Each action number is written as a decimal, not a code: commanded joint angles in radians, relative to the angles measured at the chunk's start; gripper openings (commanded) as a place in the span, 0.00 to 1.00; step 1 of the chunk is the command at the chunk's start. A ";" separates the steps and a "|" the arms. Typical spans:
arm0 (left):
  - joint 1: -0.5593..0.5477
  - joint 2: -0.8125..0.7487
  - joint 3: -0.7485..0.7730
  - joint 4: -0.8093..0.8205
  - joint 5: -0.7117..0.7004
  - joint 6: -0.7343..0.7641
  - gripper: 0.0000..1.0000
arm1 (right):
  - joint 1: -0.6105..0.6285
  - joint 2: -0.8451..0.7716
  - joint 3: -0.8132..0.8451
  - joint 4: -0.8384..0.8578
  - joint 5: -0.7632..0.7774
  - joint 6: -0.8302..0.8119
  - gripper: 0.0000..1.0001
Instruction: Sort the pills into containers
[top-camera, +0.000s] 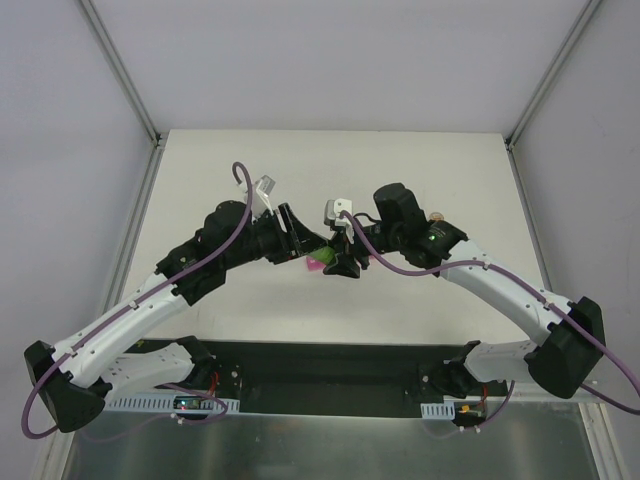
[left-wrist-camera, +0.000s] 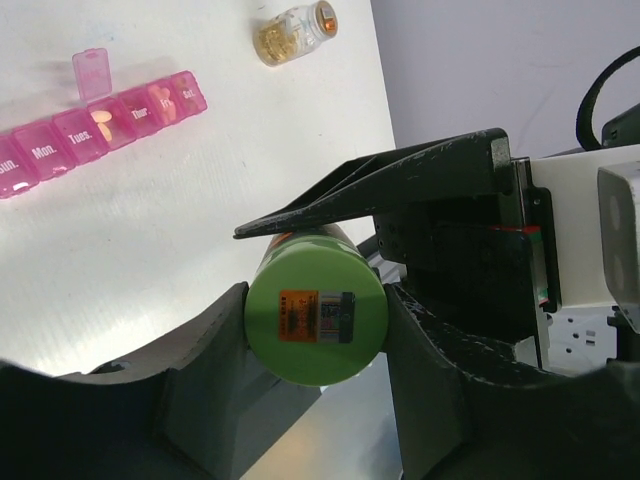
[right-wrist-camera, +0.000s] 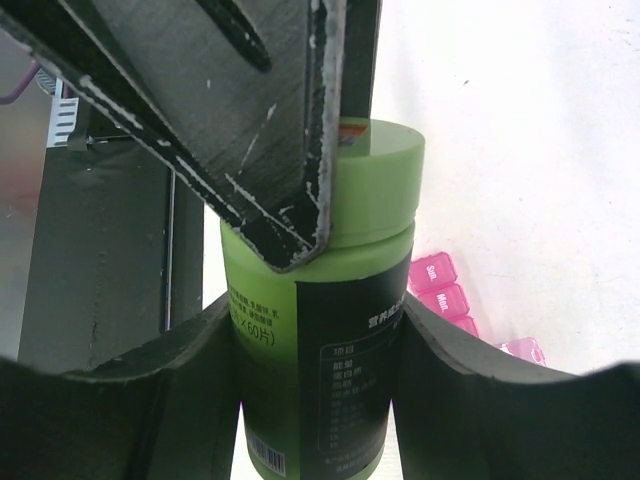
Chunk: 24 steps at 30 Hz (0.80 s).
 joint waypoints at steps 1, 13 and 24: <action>-0.009 -0.015 0.037 0.012 0.034 0.015 0.24 | 0.005 -0.003 0.046 0.032 -0.031 -0.002 0.08; 0.090 0.009 0.045 -0.036 0.548 0.300 0.15 | -0.001 0.051 0.060 0.064 -0.459 0.117 0.07; 0.135 0.022 0.079 -0.141 0.857 0.687 0.32 | 0.006 0.099 0.025 0.347 -0.670 0.402 0.07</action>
